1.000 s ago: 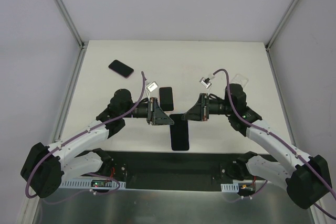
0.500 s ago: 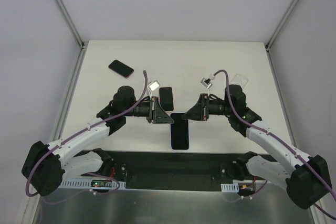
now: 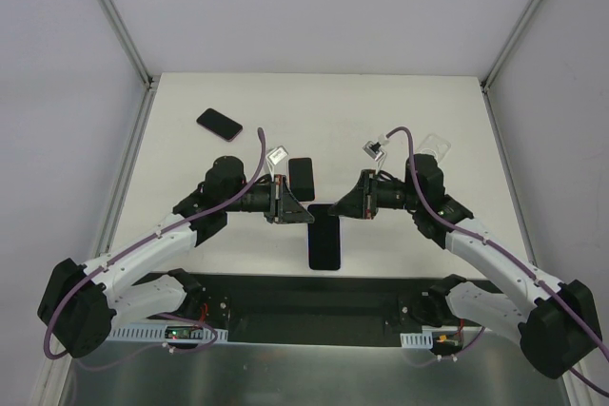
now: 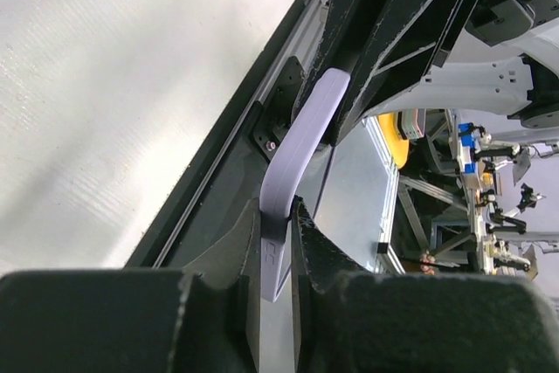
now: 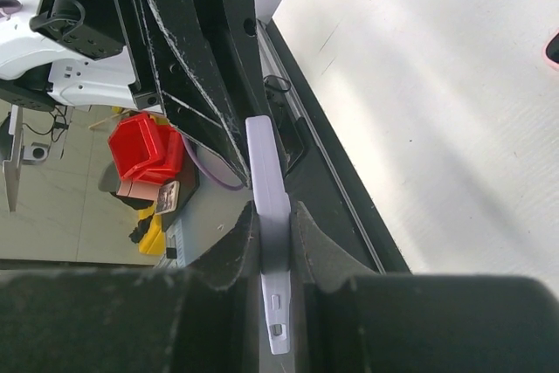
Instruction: Put the phone into the phone case
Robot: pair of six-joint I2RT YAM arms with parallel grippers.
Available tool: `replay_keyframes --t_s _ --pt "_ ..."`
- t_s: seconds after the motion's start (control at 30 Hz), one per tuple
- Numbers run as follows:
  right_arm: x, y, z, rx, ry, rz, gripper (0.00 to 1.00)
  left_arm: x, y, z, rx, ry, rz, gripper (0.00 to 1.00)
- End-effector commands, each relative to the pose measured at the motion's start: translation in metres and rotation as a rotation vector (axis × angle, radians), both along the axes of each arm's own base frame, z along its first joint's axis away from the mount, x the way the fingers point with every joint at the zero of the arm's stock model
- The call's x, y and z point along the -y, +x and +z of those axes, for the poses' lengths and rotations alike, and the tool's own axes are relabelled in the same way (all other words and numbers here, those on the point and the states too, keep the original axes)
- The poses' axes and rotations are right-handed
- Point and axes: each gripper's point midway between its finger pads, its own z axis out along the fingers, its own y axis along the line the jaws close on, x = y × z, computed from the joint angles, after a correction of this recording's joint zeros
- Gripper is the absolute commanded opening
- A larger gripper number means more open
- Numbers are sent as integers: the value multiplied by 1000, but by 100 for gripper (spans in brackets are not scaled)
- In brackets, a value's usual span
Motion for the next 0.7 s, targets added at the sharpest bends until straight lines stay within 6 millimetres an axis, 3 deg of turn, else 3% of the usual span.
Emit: replay_keyframes --t_s 0.0,0.03,0.17,0.3,0.43,0.57,0.63,0.67 --pt "-3 13 29 60 45 -36 3 -4 11 0 26 32 59 13" --pt "-3 12 29 61 43 -33 3 -5 11 -2 19 38 62 25" --pt "5 24 29 81 20 -57 3 -10 12 -12 14 66 92 53" --pt "18 44 15 97 -60 -96 4 -19 15 -21 8 105 130 65" --pt "28 63 -12 38 -170 -118 5 -29 19 -26 32 162 163 73" --pt "33 93 -43 -23 -258 -154 6 -45 27 -31 65 256 229 78" --pt "35 109 -47 -15 -278 -162 6 -55 31 -33 77 299 275 84" --pt "35 119 -62 -50 -304 -167 7 -59 32 -34 84 313 287 88"
